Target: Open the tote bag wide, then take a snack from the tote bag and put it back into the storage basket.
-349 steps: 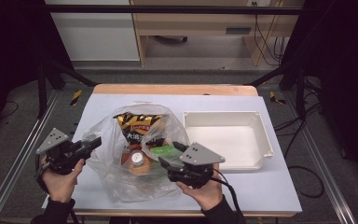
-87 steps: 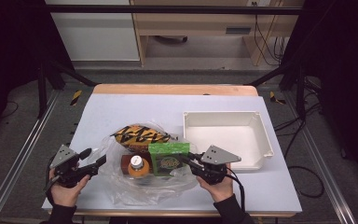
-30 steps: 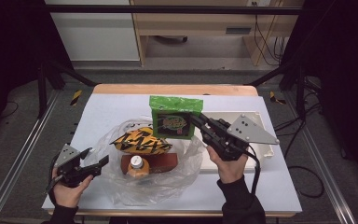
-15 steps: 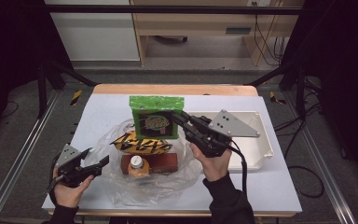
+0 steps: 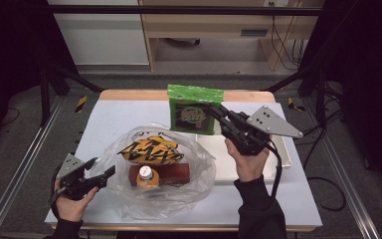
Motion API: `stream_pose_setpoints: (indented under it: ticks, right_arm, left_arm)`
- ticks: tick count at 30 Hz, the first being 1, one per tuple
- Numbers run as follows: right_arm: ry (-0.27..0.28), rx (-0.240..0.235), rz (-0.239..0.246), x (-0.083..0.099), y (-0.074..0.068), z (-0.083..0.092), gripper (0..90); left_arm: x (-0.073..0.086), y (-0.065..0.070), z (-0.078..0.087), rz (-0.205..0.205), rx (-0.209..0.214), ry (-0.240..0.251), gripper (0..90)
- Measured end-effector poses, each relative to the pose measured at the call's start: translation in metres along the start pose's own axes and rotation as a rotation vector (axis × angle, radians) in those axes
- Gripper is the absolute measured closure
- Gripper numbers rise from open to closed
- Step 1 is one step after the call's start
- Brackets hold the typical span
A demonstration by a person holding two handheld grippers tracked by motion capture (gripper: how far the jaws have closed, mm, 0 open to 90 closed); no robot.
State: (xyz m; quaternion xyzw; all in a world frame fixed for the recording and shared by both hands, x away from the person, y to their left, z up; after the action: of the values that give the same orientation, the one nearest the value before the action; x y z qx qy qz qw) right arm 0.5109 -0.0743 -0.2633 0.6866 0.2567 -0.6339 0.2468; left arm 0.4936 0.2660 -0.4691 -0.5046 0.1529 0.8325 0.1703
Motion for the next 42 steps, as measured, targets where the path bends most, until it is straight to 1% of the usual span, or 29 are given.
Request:
stream_pose_setpoints:
  ticks: [5,6,7,11,13,14,15,17,18,19,20,21,22,24,25,26,27,28,29,30,32,33,34,35,36,39,42]
  right_arm:
    - [-0.038,0.068,-0.006,0.019,0.028,0.008,83.8]
    - [-0.038,0.068,-0.006,0.019,0.028,0.008,83.8]
    - [-0.054,0.088,-0.014,0.028,0.039,0.011,83.8]
    - [-0.081,0.127,-0.035,0.047,0.058,0.017,83.8]
    - [-0.094,0.145,-0.046,0.055,0.066,0.02,83.8]
    - [-0.098,0.151,-0.054,0.059,0.07,0.021,83.9]
    - [-0.113,0.16,-0.06,0.064,0.074,0.023,83.8]
    - [-0.126,0.175,-0.048,0.07,0.079,0.025,83.8]
    - [-0.132,0.183,-0.051,0.072,0.083,0.026,83.8]
    - [-0.132,0.183,-0.051,0.072,0.083,0.026,83.8]
    - [-0.136,0.193,-0.057,0.076,0.088,0.028,83.9]
    - [-0.136,0.193,-0.057,0.076,0.088,0.028,83.9]
    - [-0.143,0.196,-0.055,0.079,0.091,0.029,83.9]
    - [-0.16,0.216,-0.065,0.087,0.1,0.03,83.8]
    - [-0.16,0.216,-0.065,0.087,0.1,0.03,83.8]
    - [-0.168,0.227,-0.073,0.093,0.106,0.03,83.9]
    - [-0.168,0.227,-0.073,0.093,0.106,0.03,83.9]
    - [-0.181,0.235,-0.082,0.101,0.11,0.03,83.9]
    - [-0.181,0.235,-0.082,0.101,0.11,0.03,83.9]
    - [-0.191,0.239,-0.08,0.109,0.113,0.029,83.9]
    - [-0.203,0.239,-0.091,0.118,0.116,0.028,83.9]
    - [-0.203,0.239,-0.091,0.118,0.116,0.028,83.9]
    - [-0.235,0.24,-0.093,0.127,0.118,0.026,83.9]
    - [-0.25,0.243,-0.079,0.13,0.118,0.024,83.9]
    - [-0.25,0.243,-0.079,0.13,0.118,0.024,83.9]
    - [-0.25,0.247,-0.09,0.134,0.121,0.016,83.9]
    - [-0.27,0.25,-0.089,0.141,0.122,0.012,83.9]
  left_arm:
    - [-0.003,-0.001,0.002,0.002,0.0,0.013,25.7]
    - [-0.003,-0.001,0.002,0.002,0.0,0.013,25.7]
    - [-0.004,-0.001,0.003,0.005,-0.001,0.019,25.7]
    - [-0.006,-0.002,0.006,0.006,-0.003,0.031,25.7]
    - [-0.007,-0.003,0.007,0.005,-0.005,0.034,25.7]
    - [-0.008,-0.004,0.008,0.011,-0.004,0.04,25.7]
    - [-0.008,-0.004,0.008,0.011,-0.004,0.04,25.7]
    - [-0.009,-0.005,0.009,0.013,-0.005,0.043,25.7]
    - [-0.01,-0.007,0.01,0.011,-0.009,0.047,25.6]
    - [-0.01,-0.007,0.01,0.011,-0.009,0.047,25.6]
    - [-0.011,-0.008,0.011,0.014,-0.011,0.05,25.6]
    - [-0.011,-0.008,0.011,0.014,-0.011,0.05,25.7]
    - [-0.011,-0.008,0.011,0.015,-0.011,0.052,25.7]
    - [-0.012,-0.009,0.011,0.015,-0.01,0.051,25.6]
    - [-0.012,-0.009,0.011,0.015,-0.011,0.051,25.6]
    - [-0.012,-0.009,0.011,0.013,-0.013,0.05,25.6]
    - [-0.012,-0.009,0.011,0.013,-0.013,0.05,25.6]
    - [-0.012,-0.01,0.011,0.011,-0.017,0.051,25.6]
    - [-0.012,-0.01,0.011,0.011,-0.017,0.051,25.6]
    - [-0.012,-0.01,0.01,0.008,-0.022,0.049,25.5]
    - [-0.013,-0.012,0.01,0.008,-0.028,0.05,25.5]
    - [-0.013,-0.012,0.01,0.008,-0.028,0.05,25.5]
    - [-0.013,-0.012,0.011,0.01,-0.029,0.055,25.5]
    - [-0.013,-0.013,0.011,0.009,-0.031,0.055,25.5]
    - [-0.013,-0.013,0.011,0.009,-0.031,0.055,25.5]
    - [-0.012,-0.015,0.011,0.012,-0.035,0.053,25.5]
    - [-0.012,-0.015,0.011,0.01,-0.034,0.053,25.5]
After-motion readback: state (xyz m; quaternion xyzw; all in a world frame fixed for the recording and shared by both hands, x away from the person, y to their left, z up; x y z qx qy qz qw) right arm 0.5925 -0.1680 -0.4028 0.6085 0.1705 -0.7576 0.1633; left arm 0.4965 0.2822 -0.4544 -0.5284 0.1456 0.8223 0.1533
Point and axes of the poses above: each handheld gripper's, and its own axes: z roughly backward along the jaws, x roughly out of its underside, y roughly to its right, the point moved 10 cm from there along -z, roughly forward along the jaws
